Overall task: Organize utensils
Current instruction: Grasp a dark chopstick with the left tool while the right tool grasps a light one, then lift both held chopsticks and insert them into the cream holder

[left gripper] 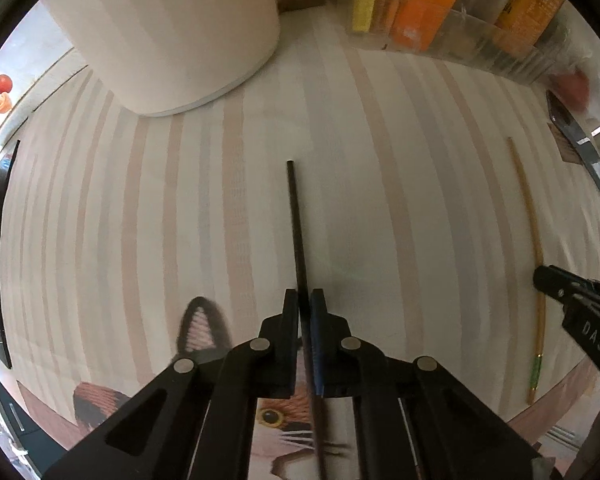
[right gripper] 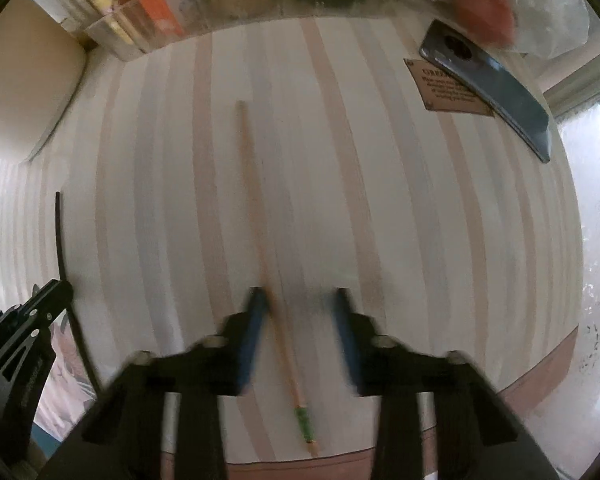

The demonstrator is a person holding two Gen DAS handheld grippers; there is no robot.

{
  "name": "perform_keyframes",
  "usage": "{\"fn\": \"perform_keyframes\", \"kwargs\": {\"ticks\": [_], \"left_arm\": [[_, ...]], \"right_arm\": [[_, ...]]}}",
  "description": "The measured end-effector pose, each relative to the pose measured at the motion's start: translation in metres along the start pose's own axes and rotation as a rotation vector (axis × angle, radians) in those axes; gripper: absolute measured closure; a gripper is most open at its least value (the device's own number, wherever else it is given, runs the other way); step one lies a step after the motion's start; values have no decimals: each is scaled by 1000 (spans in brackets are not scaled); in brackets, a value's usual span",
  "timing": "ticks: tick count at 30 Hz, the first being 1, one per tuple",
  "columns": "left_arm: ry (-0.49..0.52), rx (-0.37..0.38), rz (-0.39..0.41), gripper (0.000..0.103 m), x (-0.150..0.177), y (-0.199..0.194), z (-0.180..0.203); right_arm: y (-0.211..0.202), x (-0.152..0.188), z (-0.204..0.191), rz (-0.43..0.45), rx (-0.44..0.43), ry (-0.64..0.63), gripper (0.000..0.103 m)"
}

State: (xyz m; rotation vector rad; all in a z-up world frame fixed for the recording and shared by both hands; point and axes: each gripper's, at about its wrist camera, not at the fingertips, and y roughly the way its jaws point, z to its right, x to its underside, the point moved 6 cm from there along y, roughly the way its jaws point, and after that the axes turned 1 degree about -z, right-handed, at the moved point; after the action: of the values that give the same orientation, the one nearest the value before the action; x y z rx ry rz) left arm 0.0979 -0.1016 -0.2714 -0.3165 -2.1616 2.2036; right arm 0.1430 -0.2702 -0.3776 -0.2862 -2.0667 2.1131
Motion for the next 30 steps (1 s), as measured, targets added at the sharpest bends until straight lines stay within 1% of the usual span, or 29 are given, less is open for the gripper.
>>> {"fn": "perform_keyframes", "kwargs": {"ticks": [1, 3, 7, 10, 14, 18, 19, 22, 24, 25, 26, 27, 29, 30], "left_arm": [[2, -3, 4, 100, 2, -1, -4], [-3, -3, 7, 100, 4, -3, -13], [3, -6, 27, 100, 7, -13, -41], [0, -5, 33, 100, 11, -21, -64], [-10, -14, 37, 100, 18, -25, -95], [-34, -20, 20, 100, 27, -18, -125], [-42, -19, 12, 100, 22, -17, -133], [-59, -13, -8, 100, 25, -7, -148], [-64, -13, -14, 100, 28, -4, -154], [-68, -9, -18, 100, 29, -2, -156], [-72, -4, -23, 100, 22, 2, -159], [-75, 0, -17, 100, 23, 3, -157], [-70, 1, -14, 100, 24, 3, -156], [-70, 3, -13, 100, 24, 5, -159]], "right_arm": [[0, 1, -2, 4, 2, -2, 94], [1, 4, -5, 12, -4, -2, 96], [-1, 7, -19, 16, -35, -6, 96], [-9, 11, -38, 33, -52, -24, 96], [-18, 17, -73, 45, -86, -33, 96], [-18, 30, -115, 39, -107, -76, 96], [-16, 33, -123, 35, -108, -85, 96], [-7, 44, -150, 16, -103, -109, 96], [-1, 60, -163, 2, -89, -124, 96], [2, 59, -165, -2, -84, -128, 96], [5, 61, -170, -9, -79, -137, 96], [9, 64, -174, -20, -71, -146, 96], [17, 66, -162, -15, -56, -153, 96], [18, 66, -165, -19, -46, -162, 96]]}}
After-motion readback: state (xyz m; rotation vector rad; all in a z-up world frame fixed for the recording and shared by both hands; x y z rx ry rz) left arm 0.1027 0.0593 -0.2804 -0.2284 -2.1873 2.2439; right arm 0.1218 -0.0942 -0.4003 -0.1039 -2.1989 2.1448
